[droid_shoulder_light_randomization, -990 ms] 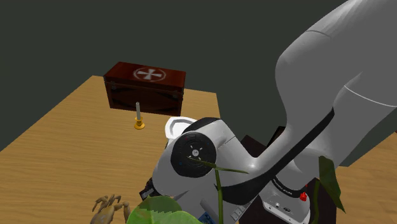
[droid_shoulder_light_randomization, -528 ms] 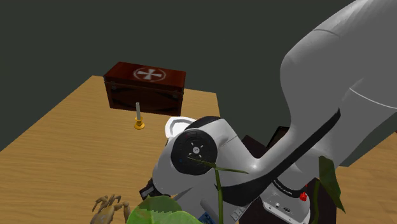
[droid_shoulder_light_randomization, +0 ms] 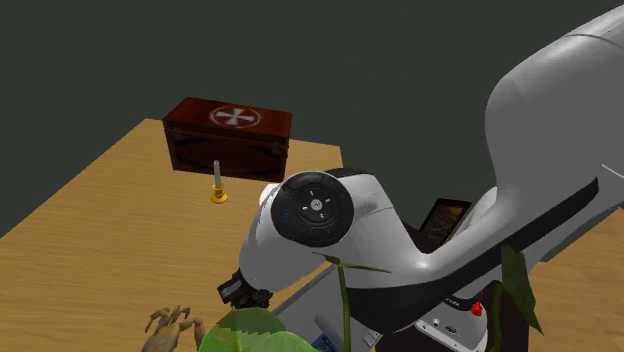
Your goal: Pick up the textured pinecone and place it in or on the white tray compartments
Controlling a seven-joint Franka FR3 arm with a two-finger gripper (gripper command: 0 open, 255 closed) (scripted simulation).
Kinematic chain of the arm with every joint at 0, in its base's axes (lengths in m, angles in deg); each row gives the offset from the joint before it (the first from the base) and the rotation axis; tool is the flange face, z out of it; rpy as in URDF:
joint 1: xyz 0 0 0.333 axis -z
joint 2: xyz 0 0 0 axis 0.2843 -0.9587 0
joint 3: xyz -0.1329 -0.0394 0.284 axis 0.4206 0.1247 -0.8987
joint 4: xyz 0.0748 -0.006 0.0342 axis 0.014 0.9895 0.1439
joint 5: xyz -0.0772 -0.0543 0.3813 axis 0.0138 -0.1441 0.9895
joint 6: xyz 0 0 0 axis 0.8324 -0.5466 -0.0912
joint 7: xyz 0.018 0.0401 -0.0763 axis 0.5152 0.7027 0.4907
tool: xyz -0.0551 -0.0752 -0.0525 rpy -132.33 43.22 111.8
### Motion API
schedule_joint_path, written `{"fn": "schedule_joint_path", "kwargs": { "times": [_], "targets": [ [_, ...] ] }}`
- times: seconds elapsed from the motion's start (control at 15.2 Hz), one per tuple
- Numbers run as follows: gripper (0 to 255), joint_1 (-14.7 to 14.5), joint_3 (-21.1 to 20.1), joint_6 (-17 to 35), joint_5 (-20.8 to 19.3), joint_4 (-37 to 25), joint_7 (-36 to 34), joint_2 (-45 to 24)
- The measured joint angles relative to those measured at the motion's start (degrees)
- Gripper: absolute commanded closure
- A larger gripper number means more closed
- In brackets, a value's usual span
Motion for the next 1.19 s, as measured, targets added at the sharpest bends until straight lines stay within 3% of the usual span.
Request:
{"fn": "schedule_joint_path", "kwargs": {
  "times": [0.46,0.92,1.19],
  "targets": [
    [255,-3.81,3.82,-4.50,6.85,-1.74,6.15,4.99],
    [255,-6.17,6.83,-9.46,10.60,-4.40,10.24,8.42],
    [255,-12.17,11.07,-12.58,16.76,-0.19,13.87,16.83]
  ]
}}
